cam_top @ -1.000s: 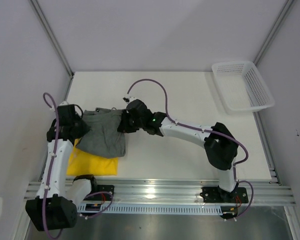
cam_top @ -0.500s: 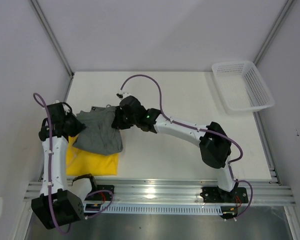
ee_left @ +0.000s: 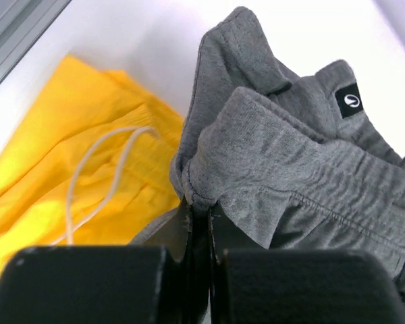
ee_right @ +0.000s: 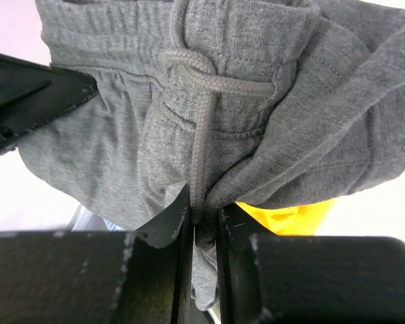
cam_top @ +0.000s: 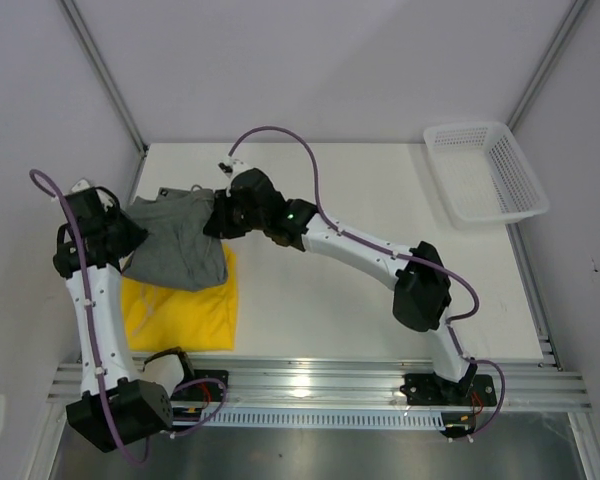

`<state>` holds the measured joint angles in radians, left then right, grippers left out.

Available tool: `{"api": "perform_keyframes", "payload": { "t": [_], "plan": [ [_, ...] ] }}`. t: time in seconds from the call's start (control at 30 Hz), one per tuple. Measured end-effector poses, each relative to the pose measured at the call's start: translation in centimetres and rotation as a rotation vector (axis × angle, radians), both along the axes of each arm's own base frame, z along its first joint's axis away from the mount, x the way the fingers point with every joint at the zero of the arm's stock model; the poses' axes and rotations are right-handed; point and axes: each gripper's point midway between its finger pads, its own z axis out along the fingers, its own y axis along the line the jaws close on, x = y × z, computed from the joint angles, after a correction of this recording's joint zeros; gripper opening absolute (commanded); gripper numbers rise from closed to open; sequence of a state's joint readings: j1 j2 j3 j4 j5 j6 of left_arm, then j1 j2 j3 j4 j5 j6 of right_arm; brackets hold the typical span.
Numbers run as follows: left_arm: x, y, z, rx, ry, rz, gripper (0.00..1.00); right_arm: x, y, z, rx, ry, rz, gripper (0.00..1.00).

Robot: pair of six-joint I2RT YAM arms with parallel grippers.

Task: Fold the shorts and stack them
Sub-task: Neatly place the folded shorts to the corner

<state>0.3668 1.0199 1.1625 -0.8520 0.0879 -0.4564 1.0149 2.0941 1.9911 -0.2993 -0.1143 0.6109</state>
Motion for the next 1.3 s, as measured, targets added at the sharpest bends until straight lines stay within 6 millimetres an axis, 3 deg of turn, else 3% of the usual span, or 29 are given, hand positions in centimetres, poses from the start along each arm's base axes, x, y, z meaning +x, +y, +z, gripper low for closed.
{"api": "perform_keyframes", "payload": {
  "t": [0.2, 0.33, 0.43, 0.53, 0.73, 0.77, 0.8, 0.87, 0.9, 1.17, 1.2, 1.27, 1.3],
  "plan": [
    [-3.6, 2.9, -4.7, -0.02, 0.134, 0.118, 0.0, -3.4, 2.5, -4.5, -0.038, 0.079, 0.093, 0.0],
    [-5.7, 3.4, -7.6, -0.022, 0.22, 0.165, 0.0, -6.0, 3.0, -7.9, -0.061, 0.15, 0.141, 0.0],
    [-6.7, 3.6, -8.7, -0.025, 0.255, 0.191, 0.01, -7.5, 2.6, -10.7, -0.092, 0.207, 0.157, 0.0],
    [-7.5, 3.6, -9.0, -0.015, 0.274, 0.209, 0.1, -8.5, 2.2, -12.5, -0.124, 0.24, 0.158, 0.0],
    [-8.2, 4.8, -9.2, 0.024, 0.308, 0.261, 0.52, -9.0, 2.5, -12.1, -0.12, 0.257, 0.177, 0.0],
    [-8.1, 5.0, -9.4, 0.027, 0.317, 0.269, 0.93, -9.0, 2.6, -12.2, -0.122, 0.26, 0.179, 0.0],
    [-8.2, 5.2, -9.6, 0.034, 0.328, 0.272, 0.99, -9.0, 2.7, -12.3, -0.126, 0.263, 0.182, 0.0],
    [-8.2, 5.5, -10.0, 0.028, 0.349, 0.293, 0.99, -9.2, 2.8, -13.0, -0.142, 0.278, 0.189, 0.0],
    [-8.3, 5.7, -10.2, 0.029, 0.358, 0.301, 0.99, -9.3, 2.7, -13.4, -0.152, 0.286, 0.191, 0.07],
    [-7.6, 5.4, -9.2, 0.035, 0.296, 0.278, 0.99, -9.6, 1.2, -16.8, -0.224, 0.336, 0.168, 0.32],
    [-7.4, 5.3, -9.1, 0.031, 0.281, 0.268, 0.99, -9.6, 0.7, -17.6, -0.236, 0.347, 0.16, 0.43],
    [-6.9, 4.9, -8.8, 0.02, 0.255, 0.247, 0.99, -9.7, -0.2, -19.1, -0.265, 0.371, 0.146, 0.54],
    [-6.6, 4.7, -8.6, 0.013, 0.24, 0.234, 0.99, -9.6, -0.7, -19.7, -0.279, 0.382, 0.14, 0.67]
  ]
}}
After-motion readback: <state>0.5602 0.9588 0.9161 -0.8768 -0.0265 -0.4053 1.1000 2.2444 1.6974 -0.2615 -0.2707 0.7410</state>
